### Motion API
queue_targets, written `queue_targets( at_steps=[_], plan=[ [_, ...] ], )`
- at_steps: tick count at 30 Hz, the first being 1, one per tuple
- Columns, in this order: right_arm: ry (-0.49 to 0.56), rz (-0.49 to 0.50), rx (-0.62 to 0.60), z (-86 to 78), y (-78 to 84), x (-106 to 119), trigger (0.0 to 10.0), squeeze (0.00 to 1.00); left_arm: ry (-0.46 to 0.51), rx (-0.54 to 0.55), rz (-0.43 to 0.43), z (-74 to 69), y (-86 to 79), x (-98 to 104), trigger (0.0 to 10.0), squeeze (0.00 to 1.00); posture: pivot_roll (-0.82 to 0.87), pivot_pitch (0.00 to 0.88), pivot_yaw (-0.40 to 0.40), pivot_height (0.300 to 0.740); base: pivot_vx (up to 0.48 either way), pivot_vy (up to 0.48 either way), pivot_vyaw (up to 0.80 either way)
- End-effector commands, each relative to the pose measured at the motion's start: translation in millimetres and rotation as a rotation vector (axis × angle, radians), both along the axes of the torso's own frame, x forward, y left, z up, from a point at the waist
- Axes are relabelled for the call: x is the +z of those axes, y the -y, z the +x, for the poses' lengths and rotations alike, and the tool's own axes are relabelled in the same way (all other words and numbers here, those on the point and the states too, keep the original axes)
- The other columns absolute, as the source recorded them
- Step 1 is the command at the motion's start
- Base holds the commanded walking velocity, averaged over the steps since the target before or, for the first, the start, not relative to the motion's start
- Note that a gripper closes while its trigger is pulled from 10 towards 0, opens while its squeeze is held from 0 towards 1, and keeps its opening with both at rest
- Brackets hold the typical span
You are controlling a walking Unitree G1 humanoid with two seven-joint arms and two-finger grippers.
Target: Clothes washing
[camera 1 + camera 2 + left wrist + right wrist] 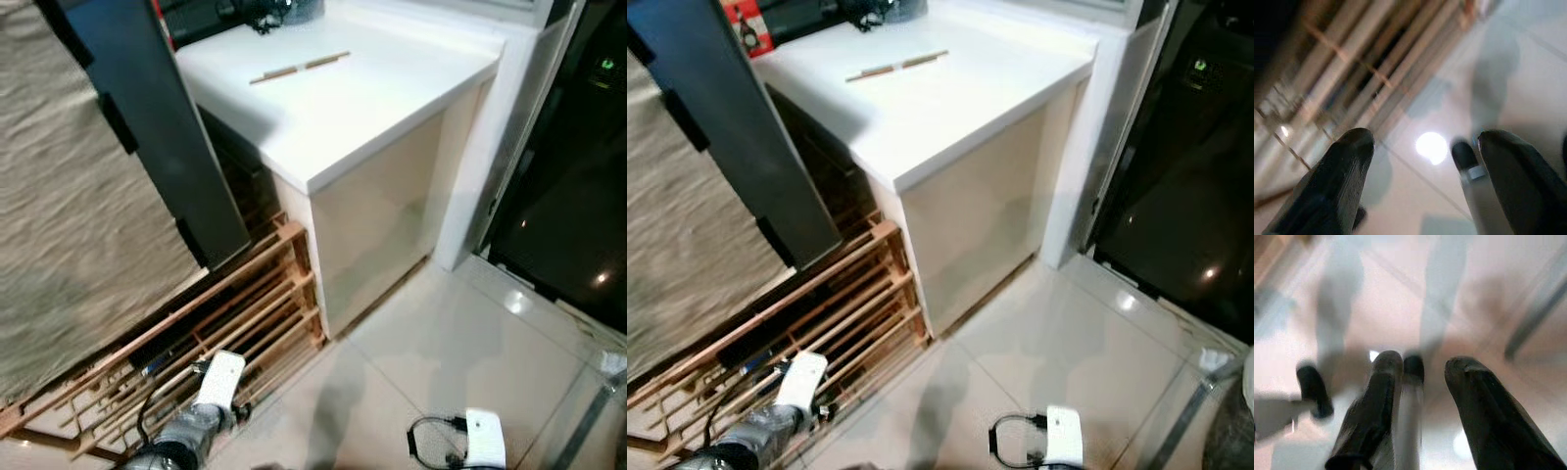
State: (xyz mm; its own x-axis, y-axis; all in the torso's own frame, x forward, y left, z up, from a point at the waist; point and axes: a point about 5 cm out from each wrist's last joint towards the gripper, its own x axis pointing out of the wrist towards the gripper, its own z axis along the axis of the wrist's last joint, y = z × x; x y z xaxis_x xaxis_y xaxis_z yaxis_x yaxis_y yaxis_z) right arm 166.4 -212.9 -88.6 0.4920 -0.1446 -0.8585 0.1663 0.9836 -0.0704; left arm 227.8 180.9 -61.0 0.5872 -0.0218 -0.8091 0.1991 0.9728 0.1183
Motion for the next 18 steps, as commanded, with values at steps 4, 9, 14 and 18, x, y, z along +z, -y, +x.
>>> queue_targets(
  at_steps=[4, 9, 14, 18],
  plan=[
    [0.269, -0.088, 0.166, 58.0, -5.1, 38, 10.0, 1.0, 0.292, 0.0, 0.012, 35.9, -7.2, 33, 10.0, 1.0, -0.04, 0.0, 0.101, 0.74, 0.0, 0.0, 0.0],
    [0.493, -0.134, 0.233, 90.0, -12.8, 81, 10.0, 1.0, 0.524, -0.074, 0.144, 60.7, -14.0, 65, 10.0, 1.0, 0.0, 0.0, 0.038, 0.74, 0.0, 0.0, 0.0],
    [0.62, -0.182, 0.293, 107.3, -13.8, 121, 10.0, 1.0, 0.69, -0.098, 0.073, 73.0, -2.7, 92, 10.0, 0.0, 0.05, 0.0, -0.027, 0.74, 0.0, 0.0, 0.0],
    [0.68, -0.194, 0.329, 108.6, -14.2, 142, 10.0, 1.0, 0.777, -0.154, 0.067, 71.3, 5.7, 106, 10.0, 0.0, 0.06, 0.0, -0.053, 0.74, 0.0, 0.0, 0.0]
  ],
)
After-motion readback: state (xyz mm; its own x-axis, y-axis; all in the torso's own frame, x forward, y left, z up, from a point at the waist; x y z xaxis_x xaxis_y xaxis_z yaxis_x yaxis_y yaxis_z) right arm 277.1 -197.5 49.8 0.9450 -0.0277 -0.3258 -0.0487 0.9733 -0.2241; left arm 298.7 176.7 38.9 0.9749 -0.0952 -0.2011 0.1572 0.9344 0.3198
